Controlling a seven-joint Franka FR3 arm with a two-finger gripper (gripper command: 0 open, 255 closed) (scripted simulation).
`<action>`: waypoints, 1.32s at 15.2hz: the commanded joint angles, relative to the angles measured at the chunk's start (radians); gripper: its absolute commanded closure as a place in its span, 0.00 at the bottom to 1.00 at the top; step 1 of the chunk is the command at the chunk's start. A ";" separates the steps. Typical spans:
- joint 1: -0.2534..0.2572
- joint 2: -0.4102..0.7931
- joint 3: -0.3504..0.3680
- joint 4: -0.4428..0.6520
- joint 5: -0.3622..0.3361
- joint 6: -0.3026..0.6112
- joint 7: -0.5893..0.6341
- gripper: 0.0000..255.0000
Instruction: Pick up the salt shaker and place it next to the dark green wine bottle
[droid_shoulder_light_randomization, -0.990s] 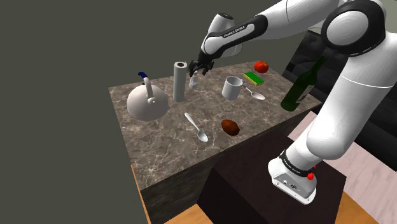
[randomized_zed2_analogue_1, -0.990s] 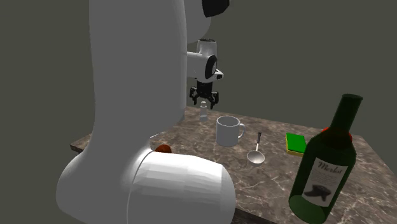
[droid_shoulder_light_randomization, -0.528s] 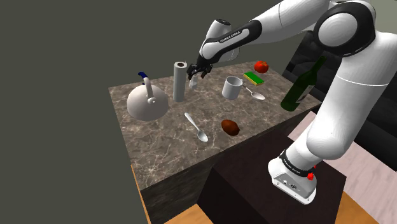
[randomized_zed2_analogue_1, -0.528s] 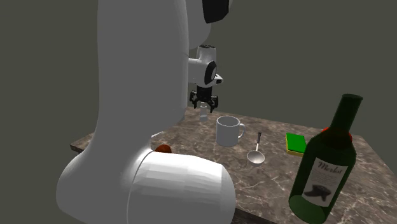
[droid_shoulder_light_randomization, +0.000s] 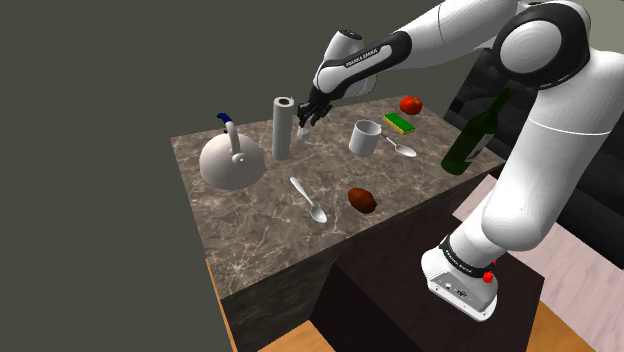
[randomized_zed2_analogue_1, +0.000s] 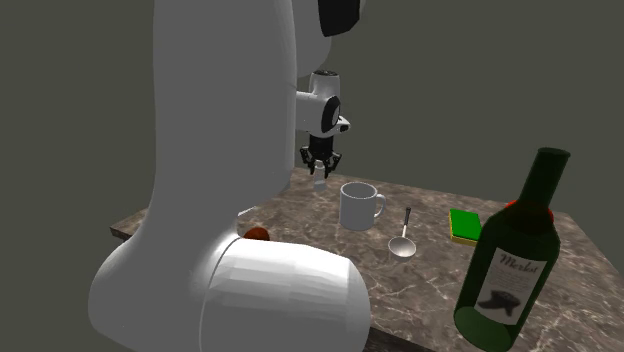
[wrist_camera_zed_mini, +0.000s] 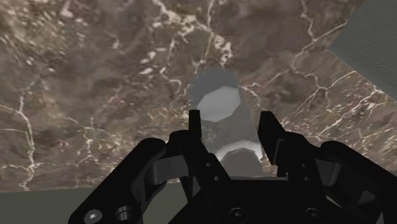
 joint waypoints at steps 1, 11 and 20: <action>0.000 0.000 0.000 0.000 0.000 0.000 0.000 1.00; 0.002 -0.039 -0.004 0.019 -0.010 -0.059 0.011 1.00; 0.003 -0.099 -0.009 0.068 -0.027 -0.167 0.029 1.00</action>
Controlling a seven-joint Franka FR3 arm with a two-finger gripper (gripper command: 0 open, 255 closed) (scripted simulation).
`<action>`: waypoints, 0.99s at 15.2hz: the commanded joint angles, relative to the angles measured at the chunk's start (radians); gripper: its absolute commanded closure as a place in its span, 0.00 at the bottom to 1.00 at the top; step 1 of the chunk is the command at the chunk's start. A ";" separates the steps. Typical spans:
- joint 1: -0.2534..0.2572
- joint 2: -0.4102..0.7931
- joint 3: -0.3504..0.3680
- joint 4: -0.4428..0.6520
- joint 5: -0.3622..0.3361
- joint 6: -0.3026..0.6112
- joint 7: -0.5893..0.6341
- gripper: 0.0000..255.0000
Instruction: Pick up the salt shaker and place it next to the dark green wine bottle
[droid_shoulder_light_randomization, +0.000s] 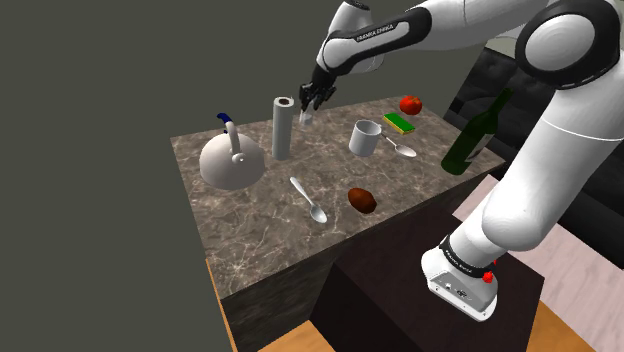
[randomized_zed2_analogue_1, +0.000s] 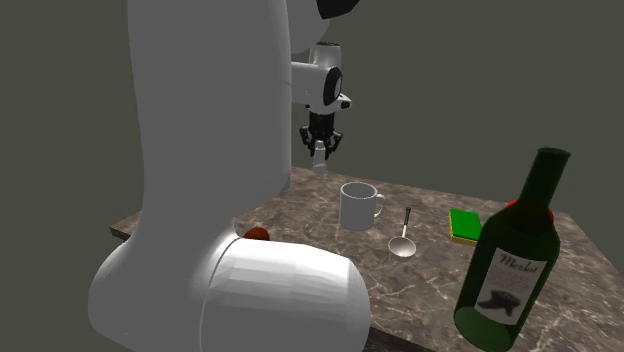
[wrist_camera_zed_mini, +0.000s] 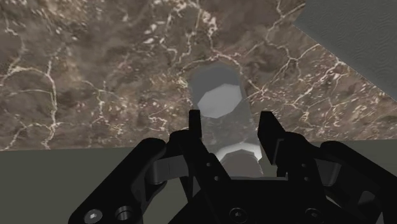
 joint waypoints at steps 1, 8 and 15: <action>0.000 -0.012 -0.001 0.013 -0.003 -0.024 0.004 1.00; 0.001 -0.047 -0.003 0.064 -0.013 -0.111 0.015 1.00; 0.000 -0.073 -0.004 0.127 -0.021 -0.199 0.025 1.00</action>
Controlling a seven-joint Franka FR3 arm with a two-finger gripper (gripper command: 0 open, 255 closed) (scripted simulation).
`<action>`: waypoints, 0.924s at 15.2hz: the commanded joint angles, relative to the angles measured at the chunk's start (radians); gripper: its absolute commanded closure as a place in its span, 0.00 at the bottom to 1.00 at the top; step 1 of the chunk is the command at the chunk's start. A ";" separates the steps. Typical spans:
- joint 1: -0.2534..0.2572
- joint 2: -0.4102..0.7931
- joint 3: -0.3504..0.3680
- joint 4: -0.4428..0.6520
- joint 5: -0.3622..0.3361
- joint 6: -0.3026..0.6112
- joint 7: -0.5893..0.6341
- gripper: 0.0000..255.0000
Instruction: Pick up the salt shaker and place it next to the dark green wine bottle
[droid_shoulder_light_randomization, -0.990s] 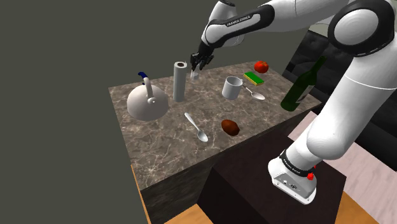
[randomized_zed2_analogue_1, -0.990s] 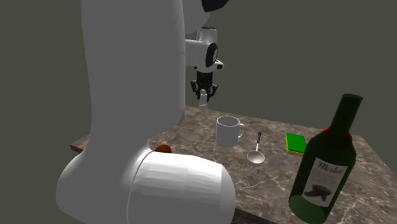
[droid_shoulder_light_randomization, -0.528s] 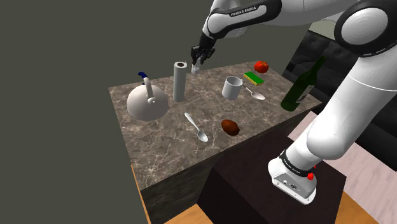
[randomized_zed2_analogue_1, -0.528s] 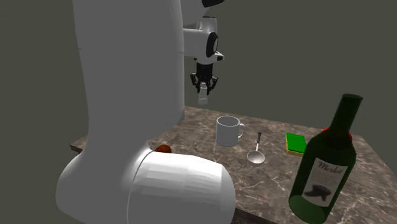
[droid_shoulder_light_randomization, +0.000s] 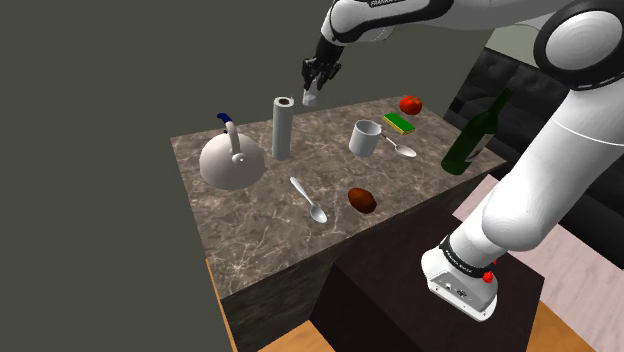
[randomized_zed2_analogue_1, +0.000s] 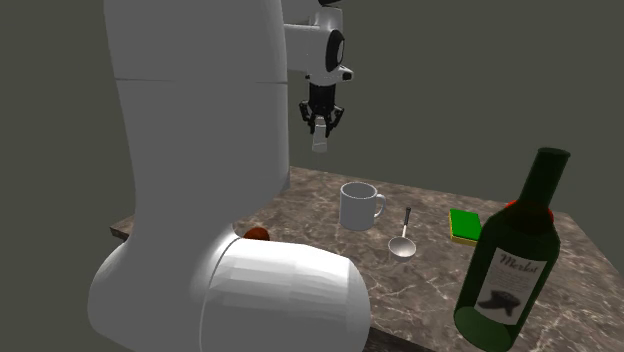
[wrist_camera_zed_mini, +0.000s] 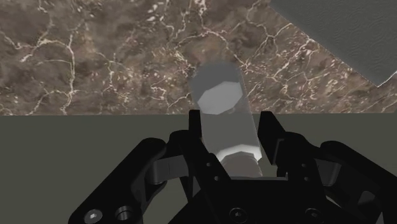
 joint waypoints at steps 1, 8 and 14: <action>0.000 -0.005 0.000 0.022 -0.002 -0.027 0.004 1.00; 0.000 -0.020 -0.001 0.098 -0.008 -0.118 0.013 1.00; -0.001 -0.024 -0.002 0.173 -0.012 -0.197 0.020 1.00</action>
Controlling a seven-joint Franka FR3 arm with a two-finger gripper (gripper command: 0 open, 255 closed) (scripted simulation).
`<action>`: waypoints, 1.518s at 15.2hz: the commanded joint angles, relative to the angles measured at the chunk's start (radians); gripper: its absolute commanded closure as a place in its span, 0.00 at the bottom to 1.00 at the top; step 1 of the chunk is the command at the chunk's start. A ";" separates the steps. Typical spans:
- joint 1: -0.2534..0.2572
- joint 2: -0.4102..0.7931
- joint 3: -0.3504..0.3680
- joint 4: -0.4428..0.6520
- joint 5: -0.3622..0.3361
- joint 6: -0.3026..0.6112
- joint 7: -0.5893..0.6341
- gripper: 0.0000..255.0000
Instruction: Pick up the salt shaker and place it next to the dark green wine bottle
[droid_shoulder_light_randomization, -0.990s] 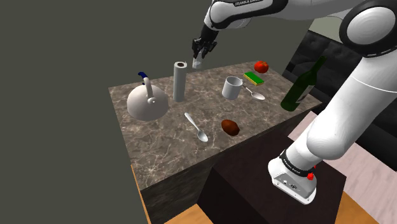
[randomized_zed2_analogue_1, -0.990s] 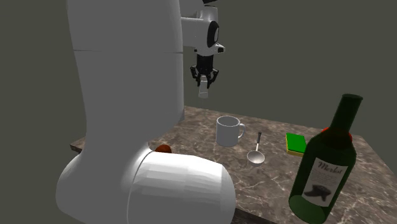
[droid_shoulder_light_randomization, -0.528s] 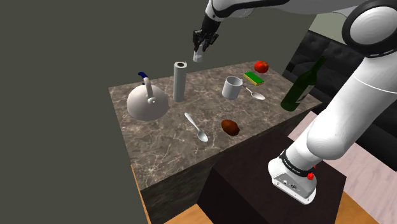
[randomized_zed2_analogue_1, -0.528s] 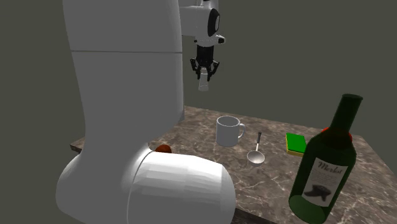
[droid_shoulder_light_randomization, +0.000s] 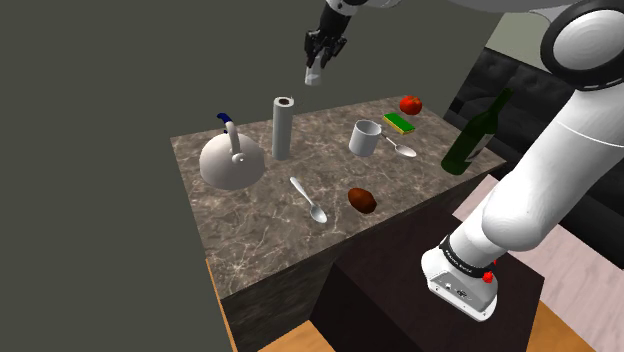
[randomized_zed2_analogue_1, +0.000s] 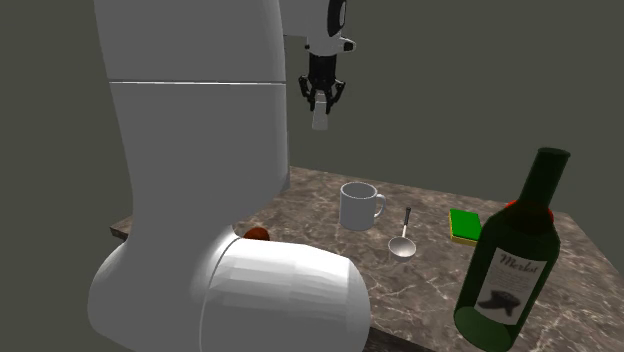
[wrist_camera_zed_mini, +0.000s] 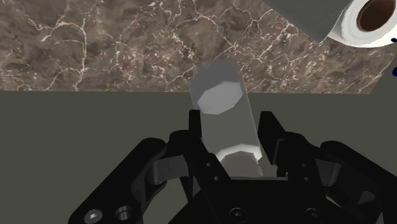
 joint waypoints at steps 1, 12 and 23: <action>0.000 0.001 0.000 0.028 -0.001 -0.027 0.002 1.00; -0.001 0.018 -0.001 0.198 -0.005 -0.180 0.014 1.00; -0.004 0.072 -0.003 0.422 -0.006 -0.350 0.024 1.00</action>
